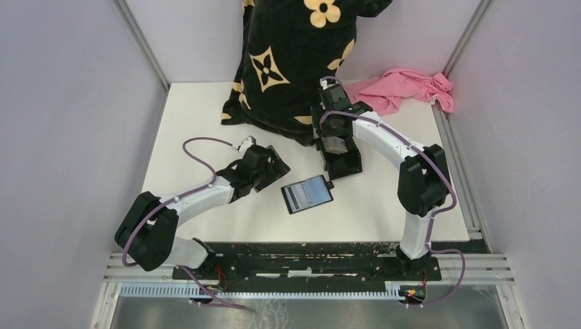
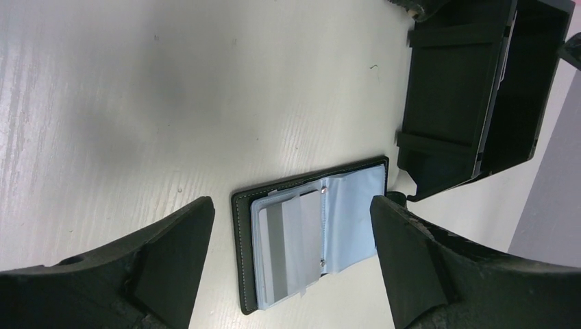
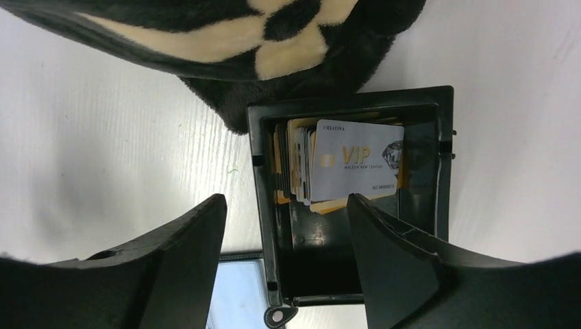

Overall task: Put the credit cards into the card holder
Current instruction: Pick up the credit card from the storage box.

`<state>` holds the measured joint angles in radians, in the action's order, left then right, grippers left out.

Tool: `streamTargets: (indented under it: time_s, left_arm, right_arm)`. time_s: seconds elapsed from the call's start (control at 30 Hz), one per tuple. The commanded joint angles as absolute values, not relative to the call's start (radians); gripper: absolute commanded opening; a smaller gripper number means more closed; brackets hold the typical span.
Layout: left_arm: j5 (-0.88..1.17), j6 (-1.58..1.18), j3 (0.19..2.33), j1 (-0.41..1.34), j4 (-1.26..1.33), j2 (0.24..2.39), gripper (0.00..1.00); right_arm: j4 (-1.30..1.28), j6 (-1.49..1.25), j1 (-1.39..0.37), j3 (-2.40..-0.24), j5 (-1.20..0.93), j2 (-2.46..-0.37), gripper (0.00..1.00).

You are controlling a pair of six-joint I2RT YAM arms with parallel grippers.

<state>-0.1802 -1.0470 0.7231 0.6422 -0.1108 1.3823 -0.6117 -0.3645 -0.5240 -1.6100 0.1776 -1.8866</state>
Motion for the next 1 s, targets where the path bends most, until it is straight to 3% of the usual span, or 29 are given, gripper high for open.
streamTargets:
  time_s: [0.0,0.4,0.77,0.97]
  left_arm:
    - [-0.143,-1.000,0.749,0.626,-0.056,1.394,0.88]
    - [-0.125,-1.001,0.774,0.625,-0.050,1.441,0.72]
    - [-0.108,-1.020,0.770,0.625,-0.041,1.457,0.68]
    - [-0.101,-1.025,0.756,0.624,-0.025,1.456,0.68]
  right_arm:
    - [-0.622,-0.391,-0.479,-1.676,0.110,-1.918,0.70]
    - [-0.621,-0.420,-0.412,-1.673,0.021,-1.979,0.63]
    - [-0.655,-0.441,-0.384,-1.675,-0.041,-2.039,0.63]
    - [-0.675,-0.452,-0.370,-1.693,-0.086,-2.064,0.56]
